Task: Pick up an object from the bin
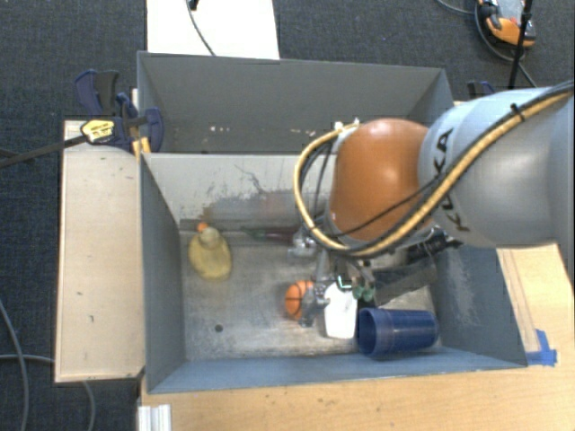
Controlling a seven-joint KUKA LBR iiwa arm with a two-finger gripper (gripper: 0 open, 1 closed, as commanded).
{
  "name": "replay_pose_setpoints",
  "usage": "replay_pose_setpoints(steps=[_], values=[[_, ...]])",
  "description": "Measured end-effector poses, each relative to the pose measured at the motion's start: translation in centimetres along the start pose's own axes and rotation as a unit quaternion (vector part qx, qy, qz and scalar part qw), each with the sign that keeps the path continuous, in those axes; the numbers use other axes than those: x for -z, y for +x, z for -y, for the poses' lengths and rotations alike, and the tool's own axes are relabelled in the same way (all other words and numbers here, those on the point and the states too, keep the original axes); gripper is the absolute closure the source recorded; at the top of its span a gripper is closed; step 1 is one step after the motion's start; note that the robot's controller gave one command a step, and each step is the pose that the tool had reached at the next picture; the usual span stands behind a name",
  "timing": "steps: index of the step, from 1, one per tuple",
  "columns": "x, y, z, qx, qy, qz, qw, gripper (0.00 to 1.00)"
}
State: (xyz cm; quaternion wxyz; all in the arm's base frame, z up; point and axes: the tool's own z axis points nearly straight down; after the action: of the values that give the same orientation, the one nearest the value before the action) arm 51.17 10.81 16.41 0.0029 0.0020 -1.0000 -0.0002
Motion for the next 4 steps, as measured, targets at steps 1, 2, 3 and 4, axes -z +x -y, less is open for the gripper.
replay_pose_setpoints(steps=[1,2,3,4], values=[[0.4,-0.2,0.0,-0.001,0.0,0.0039,1.0,0.0],[-4.1,-2.0,2.4,0.007,-0.001,0.0081,0.9999,0.0],[-8.4,-4.8,4.6,-0.022,0.0,0.0033,0.9998,1.0],[-8.4,-4.8,4.6,-0.022,0.0,0.0033,0.9997,1.0]])
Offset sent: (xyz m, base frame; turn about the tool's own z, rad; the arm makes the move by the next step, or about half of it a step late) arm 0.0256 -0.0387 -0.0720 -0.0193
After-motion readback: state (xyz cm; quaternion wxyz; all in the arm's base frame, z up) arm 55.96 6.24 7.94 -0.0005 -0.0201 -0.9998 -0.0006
